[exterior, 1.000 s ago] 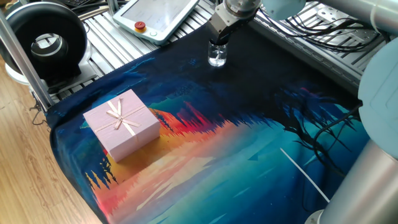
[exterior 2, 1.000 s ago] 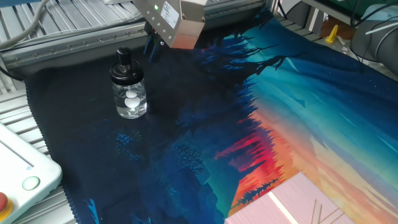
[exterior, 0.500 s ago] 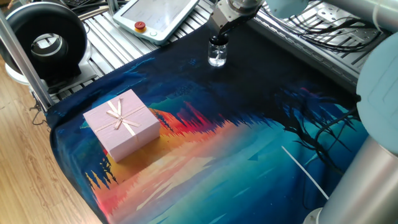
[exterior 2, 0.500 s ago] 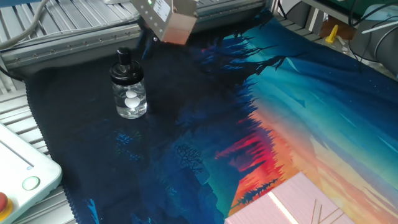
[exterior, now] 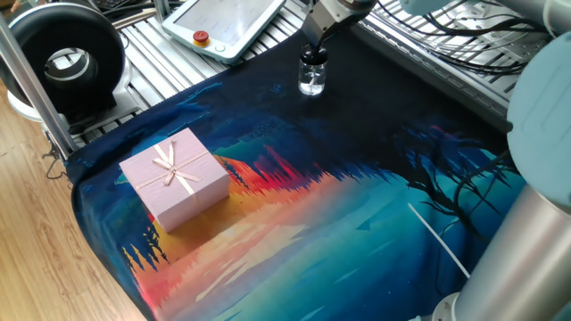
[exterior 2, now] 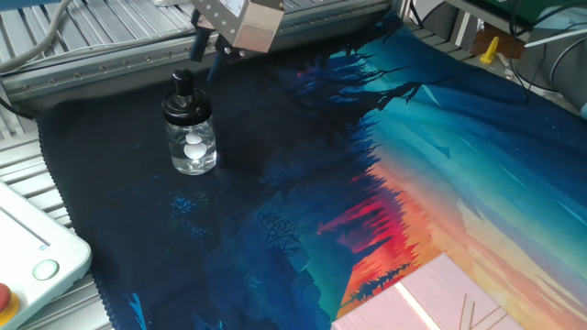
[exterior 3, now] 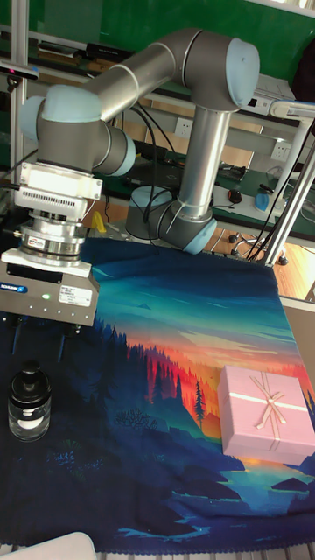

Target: Screw the lid onto the jar

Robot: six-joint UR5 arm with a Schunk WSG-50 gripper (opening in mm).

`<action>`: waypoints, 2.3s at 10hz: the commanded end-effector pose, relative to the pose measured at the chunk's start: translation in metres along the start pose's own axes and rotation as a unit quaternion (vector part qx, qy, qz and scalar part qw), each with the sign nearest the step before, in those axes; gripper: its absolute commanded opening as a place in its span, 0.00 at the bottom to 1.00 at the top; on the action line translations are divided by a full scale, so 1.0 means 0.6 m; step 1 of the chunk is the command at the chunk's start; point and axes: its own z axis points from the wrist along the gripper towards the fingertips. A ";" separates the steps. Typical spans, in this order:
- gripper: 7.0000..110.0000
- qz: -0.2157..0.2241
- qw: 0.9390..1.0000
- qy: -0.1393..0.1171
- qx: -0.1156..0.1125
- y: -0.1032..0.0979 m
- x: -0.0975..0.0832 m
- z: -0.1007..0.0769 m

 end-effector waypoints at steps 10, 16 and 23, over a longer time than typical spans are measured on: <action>0.36 0.007 0.998 -0.032 -0.059 -0.001 -0.013 0.020; 0.36 0.021 0.996 -0.048 -0.070 0.004 -0.037 0.030; 0.15 0.016 0.996 -0.050 -0.073 0.000 -0.038 0.035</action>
